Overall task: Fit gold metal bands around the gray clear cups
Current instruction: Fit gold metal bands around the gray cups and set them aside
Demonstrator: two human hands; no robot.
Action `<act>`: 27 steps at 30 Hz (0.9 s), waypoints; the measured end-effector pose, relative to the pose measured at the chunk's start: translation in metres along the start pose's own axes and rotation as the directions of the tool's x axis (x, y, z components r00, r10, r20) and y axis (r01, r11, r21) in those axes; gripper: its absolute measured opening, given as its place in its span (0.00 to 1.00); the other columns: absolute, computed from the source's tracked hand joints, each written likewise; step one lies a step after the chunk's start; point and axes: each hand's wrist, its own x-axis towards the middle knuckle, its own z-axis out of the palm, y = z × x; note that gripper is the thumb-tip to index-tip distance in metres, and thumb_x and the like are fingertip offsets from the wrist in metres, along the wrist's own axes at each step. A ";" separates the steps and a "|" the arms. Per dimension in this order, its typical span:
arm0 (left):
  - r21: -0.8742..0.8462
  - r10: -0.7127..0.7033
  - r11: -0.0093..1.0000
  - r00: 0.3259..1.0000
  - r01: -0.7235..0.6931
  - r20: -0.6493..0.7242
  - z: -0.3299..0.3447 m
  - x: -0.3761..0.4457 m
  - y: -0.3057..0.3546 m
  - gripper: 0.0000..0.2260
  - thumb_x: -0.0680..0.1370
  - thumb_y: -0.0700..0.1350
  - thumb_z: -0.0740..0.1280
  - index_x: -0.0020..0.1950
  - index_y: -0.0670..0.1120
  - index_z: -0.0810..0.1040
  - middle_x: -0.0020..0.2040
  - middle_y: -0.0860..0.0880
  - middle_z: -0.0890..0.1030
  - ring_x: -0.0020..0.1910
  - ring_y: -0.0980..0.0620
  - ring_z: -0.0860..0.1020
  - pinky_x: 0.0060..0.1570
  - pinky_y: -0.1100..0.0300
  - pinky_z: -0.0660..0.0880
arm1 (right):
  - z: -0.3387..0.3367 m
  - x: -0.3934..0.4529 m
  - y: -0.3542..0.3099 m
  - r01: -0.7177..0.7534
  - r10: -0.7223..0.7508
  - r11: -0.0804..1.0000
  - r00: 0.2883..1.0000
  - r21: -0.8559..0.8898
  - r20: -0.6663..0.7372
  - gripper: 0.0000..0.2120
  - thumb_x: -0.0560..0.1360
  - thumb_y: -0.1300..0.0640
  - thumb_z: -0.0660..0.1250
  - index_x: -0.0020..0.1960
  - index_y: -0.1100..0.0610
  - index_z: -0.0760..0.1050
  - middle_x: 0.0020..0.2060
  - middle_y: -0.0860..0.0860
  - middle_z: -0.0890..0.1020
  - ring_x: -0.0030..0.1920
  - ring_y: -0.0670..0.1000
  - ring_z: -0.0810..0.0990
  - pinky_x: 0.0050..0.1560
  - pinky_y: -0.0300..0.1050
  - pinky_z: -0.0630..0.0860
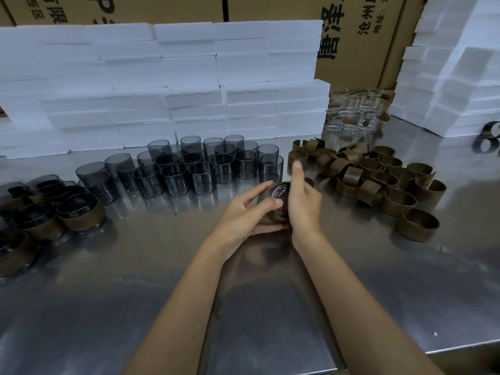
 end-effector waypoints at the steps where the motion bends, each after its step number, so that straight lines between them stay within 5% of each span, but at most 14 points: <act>1: 0.003 -0.002 1.000 1.000 0.002 -0.003 0.000 0.001 -0.001 0.24 0.78 0.38 0.72 0.74 0.49 0.74 0.50 0.46 0.87 0.48 0.49 0.86 0.47 0.55 0.83 | 0.000 0.001 0.000 -0.008 0.008 1.000 1.000 0.023 -0.017 0.29 0.80 0.34 0.61 0.31 0.54 0.77 0.28 0.46 0.82 0.32 0.43 0.81 0.36 0.38 0.75; 5: -0.010 -0.019 1.000 1.000 0.019 0.000 0.001 0.002 -0.001 0.26 0.77 0.43 0.75 0.73 0.52 0.73 0.53 0.45 0.87 0.52 0.46 0.86 0.50 0.54 0.83 | -0.001 0.001 -0.002 -0.048 0.048 0.998 0.999 0.043 -0.011 0.28 0.80 0.35 0.61 0.37 0.57 0.80 0.29 0.46 0.83 0.30 0.41 0.81 0.31 0.34 0.75; 9: -0.028 0.020 0.999 0.999 -0.022 -0.042 -0.002 0.000 0.003 0.25 0.73 0.49 0.78 0.67 0.43 0.77 0.54 0.39 0.86 0.53 0.42 0.86 0.55 0.51 0.83 | 0.002 0.001 -0.005 -0.107 0.109 0.990 0.994 0.089 -0.018 0.24 0.80 0.35 0.62 0.43 0.54 0.82 0.36 0.47 0.86 0.40 0.45 0.85 0.41 0.39 0.80; 12: -0.008 0.068 0.998 0.994 -0.069 -0.087 -0.010 -0.002 0.008 0.10 0.76 0.47 0.75 0.56 0.47 0.85 0.50 0.42 0.87 0.43 0.46 0.87 0.42 0.58 0.83 | 0.003 -0.001 -0.008 -0.192 0.179 0.971 0.979 0.142 0.096 0.22 0.80 0.37 0.63 0.46 0.55 0.83 0.41 0.50 0.88 0.47 0.52 0.86 0.52 0.48 0.81; 15: 0.096 0.077 0.993 0.991 -0.066 -0.112 -0.013 -0.004 0.010 0.14 0.72 0.51 0.78 0.56 0.50 0.86 0.49 0.49 0.87 0.38 0.54 0.82 0.34 0.61 0.76 | -0.001 -0.005 -0.011 -0.308 0.263 0.935 0.935 0.178 0.237 0.30 0.79 0.36 0.60 0.58 0.62 0.82 0.52 0.59 0.87 0.56 0.59 0.85 0.65 0.55 0.78; 19: 0.167 0.073 0.984 0.995 -0.060 -0.074 -0.008 -0.005 0.008 0.18 0.73 0.60 0.75 0.55 0.50 0.86 0.42 0.48 0.85 0.35 0.53 0.79 0.31 0.62 0.74 | 0.001 -0.009 -0.013 -0.356 0.321 0.908 0.930 0.220 0.181 0.17 0.78 0.44 0.65 0.52 0.58 0.80 0.41 0.55 0.85 0.46 0.56 0.84 0.53 0.52 0.80; 21: 0.233 0.059 0.973 0.964 0.003 -0.259 -0.001 0.000 0.005 0.25 0.77 0.68 0.66 0.50 0.46 0.86 0.34 0.49 0.81 0.30 0.53 0.76 0.30 0.61 0.72 | 0.005 -0.011 -0.012 -0.368 0.326 0.898 0.925 0.241 0.197 0.13 0.78 0.48 0.66 0.49 0.58 0.78 0.37 0.53 0.84 0.41 0.54 0.83 0.48 0.49 0.79; 24: 0.236 0.132 0.972 0.823 0.003 -0.552 0.007 0.006 -0.003 0.25 0.83 0.62 0.58 0.33 0.48 0.76 0.31 0.50 0.78 0.32 0.52 0.77 0.33 0.62 0.73 | 0.014 -0.018 -0.007 -0.354 0.305 0.914 0.922 0.200 0.241 0.10 0.77 0.51 0.67 0.47 0.57 0.79 0.35 0.52 0.84 0.36 0.51 0.83 0.43 0.45 0.78; 27: 0.081 0.104 0.994 0.787 -0.069 -0.608 0.008 0.008 -0.005 0.22 0.84 0.55 0.60 0.37 0.45 0.80 0.35 0.45 0.83 0.38 0.48 0.83 0.41 0.60 0.79 | 0.020 -0.023 -0.005 -0.312 0.253 0.922 0.934 0.231 0.250 0.09 0.76 0.52 0.67 0.42 0.57 0.80 0.34 0.52 0.84 0.34 0.50 0.82 0.40 0.44 0.77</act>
